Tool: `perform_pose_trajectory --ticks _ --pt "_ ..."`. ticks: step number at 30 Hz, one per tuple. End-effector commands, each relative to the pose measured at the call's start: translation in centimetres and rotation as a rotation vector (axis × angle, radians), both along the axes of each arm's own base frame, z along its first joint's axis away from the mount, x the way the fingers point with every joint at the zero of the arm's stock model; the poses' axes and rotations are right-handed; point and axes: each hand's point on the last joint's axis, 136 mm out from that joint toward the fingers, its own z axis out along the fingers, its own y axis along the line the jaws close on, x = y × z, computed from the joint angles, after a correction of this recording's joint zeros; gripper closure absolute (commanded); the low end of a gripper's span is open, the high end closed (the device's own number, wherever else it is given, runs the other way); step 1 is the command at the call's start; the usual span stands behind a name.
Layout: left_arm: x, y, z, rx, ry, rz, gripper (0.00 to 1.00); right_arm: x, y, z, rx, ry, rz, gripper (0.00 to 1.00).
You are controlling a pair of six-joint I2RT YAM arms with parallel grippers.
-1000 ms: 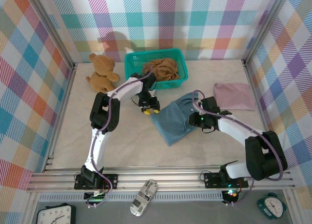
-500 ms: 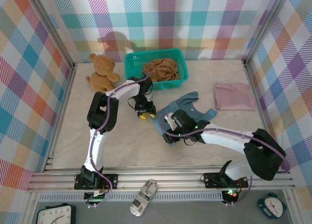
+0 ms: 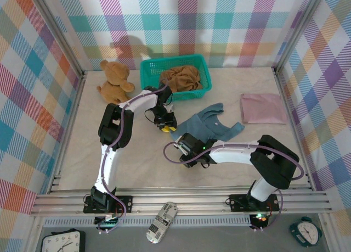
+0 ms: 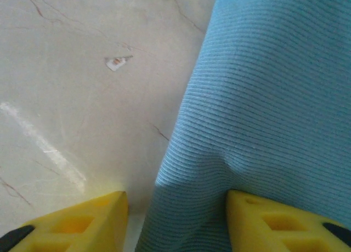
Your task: Fold and stack the tank tops
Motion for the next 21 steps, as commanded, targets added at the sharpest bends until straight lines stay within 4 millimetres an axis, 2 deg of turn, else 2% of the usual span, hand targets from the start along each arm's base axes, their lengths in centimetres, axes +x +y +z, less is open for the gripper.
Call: perform_pose_trajectory --ticks 1,2,4,7,11,14,18,21 --pt "-1.2 0.5 -0.5 0.017 0.049 -0.023 0.81 0.0 -0.6 -0.3 -0.055 0.003 -0.005 0.63" --pt "-1.2 0.9 -0.4 0.029 0.045 -0.026 0.9 -0.1 -0.4 -0.1 -0.045 0.011 -0.011 0.72" --pt "-0.8 1.8 0.0 0.05 0.03 -0.022 1.0 -0.4 0.0 0.2 -0.023 0.026 -0.012 0.82" --pt "-0.5 3.5 1.2 0.074 0.009 -0.004 1.0 -1.1 1.1 0.8 0.018 0.056 -0.003 0.89" --pt "-1.5 6.7 3.1 0.117 -0.009 0.024 1.0 -2.7 4.0 2.5 0.127 0.1 0.013 0.91" --pt "-2.8 9.7 4.6 0.162 -0.021 0.048 1.0 -4.3 7.1 4.3 0.253 0.16 0.022 0.91" --pt "-5.2 13.6 6.9 0.234 -0.034 0.087 1.0 -6.4 11.2 7.1 0.415 0.253 0.054 0.91" --pt "-6.7 15.5 9.2 0.263 -0.063 0.11 1.0 -7.4 13.7 9.5 0.558 0.341 0.072 0.91"
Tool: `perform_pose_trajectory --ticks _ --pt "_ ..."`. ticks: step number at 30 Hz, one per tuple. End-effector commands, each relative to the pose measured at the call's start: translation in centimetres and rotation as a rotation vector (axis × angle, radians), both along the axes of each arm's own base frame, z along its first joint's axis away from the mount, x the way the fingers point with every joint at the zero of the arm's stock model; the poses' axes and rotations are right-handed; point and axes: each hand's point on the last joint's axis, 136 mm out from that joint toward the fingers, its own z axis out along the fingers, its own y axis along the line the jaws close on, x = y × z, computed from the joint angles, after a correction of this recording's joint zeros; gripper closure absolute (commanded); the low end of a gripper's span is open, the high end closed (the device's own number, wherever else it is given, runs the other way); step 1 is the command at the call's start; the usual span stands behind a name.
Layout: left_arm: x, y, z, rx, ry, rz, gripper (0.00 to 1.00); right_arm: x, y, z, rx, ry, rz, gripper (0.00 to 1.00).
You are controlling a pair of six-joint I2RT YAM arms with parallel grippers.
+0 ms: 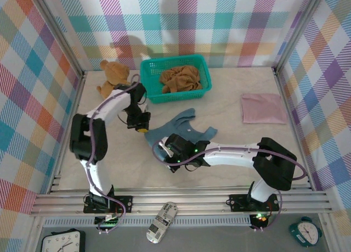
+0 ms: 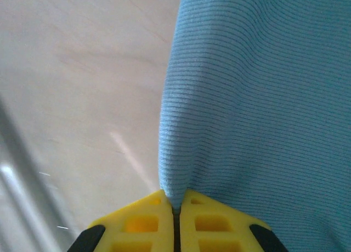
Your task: Fold and stack the tank tops
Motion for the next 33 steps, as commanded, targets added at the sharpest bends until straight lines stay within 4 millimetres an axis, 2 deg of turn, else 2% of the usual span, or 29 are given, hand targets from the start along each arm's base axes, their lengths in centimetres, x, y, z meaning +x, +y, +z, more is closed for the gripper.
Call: perform_pose_trajectory --ticks 1,3,7,11,14,18,21,29,33 --pt "-2.5 2.8 2.5 0.08 -0.006 -0.004 1.0 -2.1 4.0 4.5 0.23 0.153 0.036 0.91" --pt "-3.3 3.3 3.6 0.087 -0.014 -0.001 1.0 -2.5 4.9 6.3 0.291 0.181 0.056 0.91" --pt "-3.7 3.2 4.5 0.075 -0.008 0.002 1.0 -2.1 4.6 7.8 0.381 0.25 0.044 0.91" --pt "-1.1 1.6 5.5 0.012 -0.06 0.025 1.0 -0.7 3.0 7.4 0.463 0.355 -0.006 0.9" --pt "0.6 -0.4 6.1 -0.041 -0.079 0.02 1.0 0.5 1.8 7.9 0.5 0.395 -0.04 0.9" --pt "2.7 -3.3 5.2 -0.09 -0.075 0.003 1.0 2.0 -0.4 6.7 0.489 0.454 -0.114 0.9" --pt "4.3 -4.7 5.0 -0.091 -0.084 -0.022 1.0 3.1 -2.6 5.7 0.486 0.481 -0.177 0.9" --pt "8.4 -9.4 5.3 -0.141 -0.147 -0.085 1.0 5.9 -7.4 5.1 0.512 0.48 -0.319 0.9" --pt "9.3 -10.3 5.5 -0.162 -0.177 -0.075 1.0 5.9 -6.8 6.0 0.496 0.484 -0.254 0.91"
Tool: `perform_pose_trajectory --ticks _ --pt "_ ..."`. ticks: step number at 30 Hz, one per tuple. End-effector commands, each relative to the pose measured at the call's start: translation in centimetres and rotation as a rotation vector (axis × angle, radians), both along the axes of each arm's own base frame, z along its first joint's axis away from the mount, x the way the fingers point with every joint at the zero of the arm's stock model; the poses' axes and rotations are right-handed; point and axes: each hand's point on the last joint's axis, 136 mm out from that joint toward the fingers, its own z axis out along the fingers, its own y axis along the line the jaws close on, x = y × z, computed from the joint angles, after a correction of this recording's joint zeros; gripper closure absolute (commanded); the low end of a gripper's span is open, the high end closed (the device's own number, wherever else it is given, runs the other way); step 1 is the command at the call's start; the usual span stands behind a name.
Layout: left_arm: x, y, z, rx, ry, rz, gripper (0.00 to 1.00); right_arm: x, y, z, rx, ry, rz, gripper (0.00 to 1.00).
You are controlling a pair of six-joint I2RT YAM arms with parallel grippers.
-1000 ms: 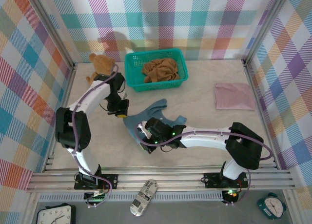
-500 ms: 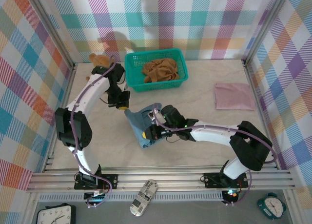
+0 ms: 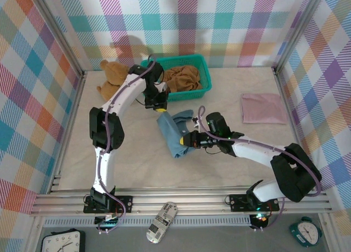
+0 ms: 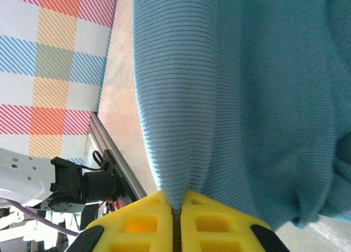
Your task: Fold and stack the tank tops
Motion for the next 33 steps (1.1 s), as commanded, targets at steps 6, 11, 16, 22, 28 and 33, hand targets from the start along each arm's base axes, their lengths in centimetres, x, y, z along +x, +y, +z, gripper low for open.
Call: perform_pose_trajectory --ticks 6,11,16,22,28,33 --pt "-0.6 3.2 0.7 0.041 -0.006 0.075 1.0 -3.0 4.3 2.3 0.013 -0.047 0.242 0.9" --pt "-3.4 9.1 0.7 0.099 0.017 0.147 1.0 -5.4 9.3 2.6 0.03 -0.066 0.344 0.9" --pt "-6.4 12.8 1.6 0.125 0.023 0.184 1.0 -7.4 13.2 4.0 0.076 -0.077 0.413 0.9" --pt "-6.7 12.0 1.8 0.073 0.038 0.176 1.0 -7.7 11.9 4.9 0.09 -0.055 0.354 0.9" --pt "-4.8 8.1 1.6 0.028 0.031 0.127 1.0 -6.2 7.2 2.6 0.06 0.017 0.178 0.9" --pt "-3.3 5.1 0.1 0.026 0.033 0.084 1.0 -4.3 3.4 -0.3 0.015 0.096 0.06 0.9"
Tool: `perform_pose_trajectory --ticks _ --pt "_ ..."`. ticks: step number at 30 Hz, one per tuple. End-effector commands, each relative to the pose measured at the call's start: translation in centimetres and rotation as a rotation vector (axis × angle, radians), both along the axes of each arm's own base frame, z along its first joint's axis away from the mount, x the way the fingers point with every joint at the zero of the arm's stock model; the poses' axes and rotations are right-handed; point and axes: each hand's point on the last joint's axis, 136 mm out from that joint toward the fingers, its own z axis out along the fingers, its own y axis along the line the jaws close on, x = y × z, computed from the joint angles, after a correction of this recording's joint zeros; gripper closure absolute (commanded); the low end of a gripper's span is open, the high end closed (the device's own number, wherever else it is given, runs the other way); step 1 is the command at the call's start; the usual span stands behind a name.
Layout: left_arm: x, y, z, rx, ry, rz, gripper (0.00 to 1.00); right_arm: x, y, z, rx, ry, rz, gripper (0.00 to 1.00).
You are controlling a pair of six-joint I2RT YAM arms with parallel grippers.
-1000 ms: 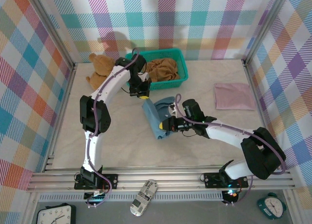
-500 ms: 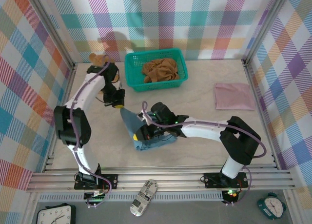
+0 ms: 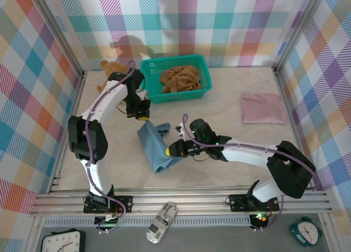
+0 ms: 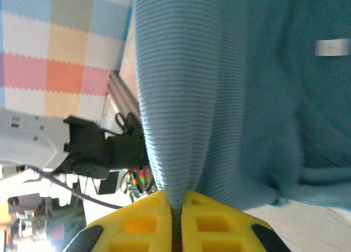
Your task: Fold and stack the tank tops
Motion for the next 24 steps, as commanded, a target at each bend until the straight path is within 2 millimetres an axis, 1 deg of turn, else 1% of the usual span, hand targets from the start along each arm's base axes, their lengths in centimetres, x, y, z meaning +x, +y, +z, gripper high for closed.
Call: perform_pose_trajectory --ticks 1,6,9,12,13,14,16,18,20,21,22,24 --pt "2.0 -2.2 -0.3 -0.031 -0.039 -0.007 1.0 0.7 -2.2 -1.6 -0.019 0.061 -0.076 0.9" --pt "3.9 -4.4 -3.0 -0.028 -0.024 -0.036 1.0 2.1 -5.1 -4.6 -0.114 0.073 -0.115 0.89" --pt "5.1 -5.2 -3.9 -0.023 -0.04 -0.042 1.0 3.4 -6.4 -5.6 -0.139 0.064 -0.154 0.89" --pt "6.0 -6.1 -4.6 -0.045 -0.041 -0.045 1.0 4.3 -7.2 -6.5 -0.167 0.062 -0.179 0.88" --pt "6.1 -6.3 -5.2 -0.042 -0.029 -0.051 0.99 4.5 -7.5 -6.9 -0.186 0.06 -0.188 0.88" --pt "6.0 -6.3 -5.6 -0.042 -0.017 -0.053 0.99 4.6 -7.7 -7.2 -0.204 0.059 -0.19 0.87" --pt "6.1 -6.4 -6.2 -0.041 -0.016 -0.053 0.95 5.2 -7.9 -7.7 -0.238 0.038 -0.191 0.81" --pt "6.7 -6.3 -6.2 -0.042 -0.037 -0.04 0.88 6.0 -8.2 -8.1 -0.258 0.018 -0.201 0.81" --pt "7.5 -5.9 -5.8 -0.018 -0.067 -0.028 0.85 7.0 -8.3 -8.0 -0.283 -0.02 -0.199 0.74" --pt "7.8 -5.8 -5.6 -0.007 -0.08 -0.023 0.79 7.5 -8.4 -7.9 -0.299 -0.035 -0.199 0.73" --pt "8.0 -5.5 -5.2 0.0 -0.087 -0.02 0.75 8.0 -8.6 -7.6 -0.302 -0.053 -0.204 0.73" --pt "8.2 -5.2 -4.4 0.007 -0.114 -0.014 0.7 8.7 -8.9 -6.8 -0.33 -0.089 -0.212 0.72"
